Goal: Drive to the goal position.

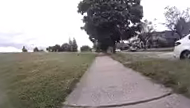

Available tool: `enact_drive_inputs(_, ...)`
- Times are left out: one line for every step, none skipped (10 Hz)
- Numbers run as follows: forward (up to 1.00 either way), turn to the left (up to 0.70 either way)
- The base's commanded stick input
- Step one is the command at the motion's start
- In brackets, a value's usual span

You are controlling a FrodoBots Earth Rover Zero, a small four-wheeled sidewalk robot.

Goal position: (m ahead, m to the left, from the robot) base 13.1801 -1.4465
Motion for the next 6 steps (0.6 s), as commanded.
enact_drive_inputs(0.70,0.00)
enact_drive_inputs(0.70,0.00)
enact_drive_inputs(0.70,0.00)
enact_drive_inputs(0.70,0.00)
enact_drive_inputs(0.70,0.00)
enact_drive_inputs(0.70,0.00)
